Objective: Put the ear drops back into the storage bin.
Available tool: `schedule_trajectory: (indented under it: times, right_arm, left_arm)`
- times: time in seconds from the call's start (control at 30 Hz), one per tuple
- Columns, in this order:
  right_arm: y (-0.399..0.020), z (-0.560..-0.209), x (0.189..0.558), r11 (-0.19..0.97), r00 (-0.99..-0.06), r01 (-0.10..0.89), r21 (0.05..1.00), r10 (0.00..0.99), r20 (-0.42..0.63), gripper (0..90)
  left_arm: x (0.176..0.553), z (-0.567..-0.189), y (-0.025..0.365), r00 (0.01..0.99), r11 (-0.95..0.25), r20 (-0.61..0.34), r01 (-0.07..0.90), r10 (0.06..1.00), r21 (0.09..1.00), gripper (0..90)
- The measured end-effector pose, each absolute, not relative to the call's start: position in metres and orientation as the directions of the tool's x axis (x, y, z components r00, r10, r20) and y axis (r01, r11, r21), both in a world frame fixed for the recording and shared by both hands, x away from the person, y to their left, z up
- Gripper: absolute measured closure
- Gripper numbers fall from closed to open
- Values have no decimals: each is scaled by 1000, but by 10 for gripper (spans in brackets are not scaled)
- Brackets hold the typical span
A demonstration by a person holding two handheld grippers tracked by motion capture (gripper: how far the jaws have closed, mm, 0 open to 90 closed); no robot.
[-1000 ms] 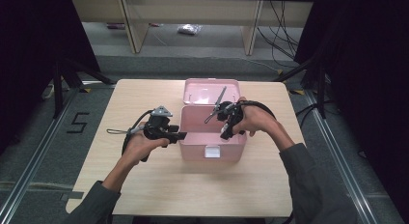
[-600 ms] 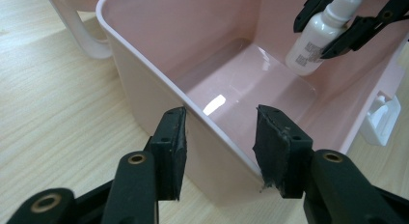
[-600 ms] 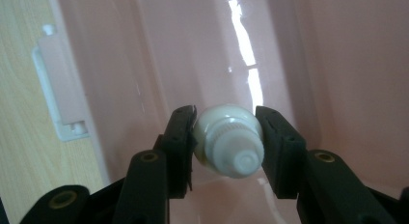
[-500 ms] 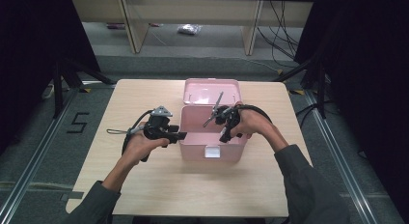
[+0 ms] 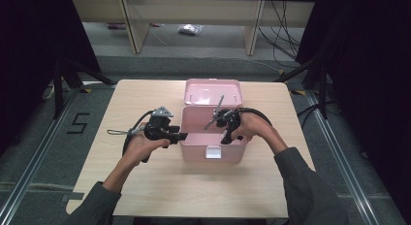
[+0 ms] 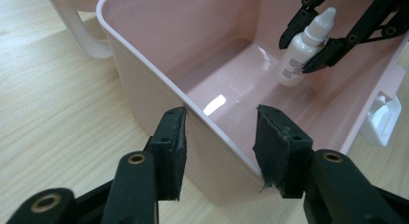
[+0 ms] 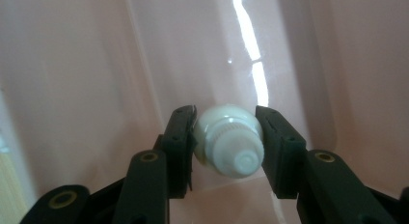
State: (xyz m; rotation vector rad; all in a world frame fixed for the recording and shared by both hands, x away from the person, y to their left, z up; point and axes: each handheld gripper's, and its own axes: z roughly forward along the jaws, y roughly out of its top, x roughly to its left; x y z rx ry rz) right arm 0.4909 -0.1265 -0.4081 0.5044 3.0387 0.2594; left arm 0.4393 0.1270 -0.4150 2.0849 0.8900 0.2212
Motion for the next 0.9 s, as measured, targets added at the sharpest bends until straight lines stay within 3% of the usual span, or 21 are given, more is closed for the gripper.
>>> schedule_trajectory:
  times: [0.33,0.43,0.63,0.87,0.9]
  right_arm:
    - [-128,-416,492,930,-941,334,151,339,-12,604]
    - [-127,-418,495,946,-960,270,178,278,-22,604]
    - [-128,-423,492,936,-948,314,161,319,-4,604]
    - [-132,-429,494,945,-958,280,168,285,-11,603]
    - [-131,-429,492,936,-948,315,156,320,-4,603]
  left_arm:
    - [437,-415,126,719,-390,-159,533,677,751,541]
    - [437,-414,126,718,-390,-161,536,677,749,541]
    - [439,-415,127,733,-399,-149,515,664,759,541]
    - [437,-414,126,721,-391,-166,537,673,747,540]
    - [437,-414,126,720,-390,-167,538,673,748,540]
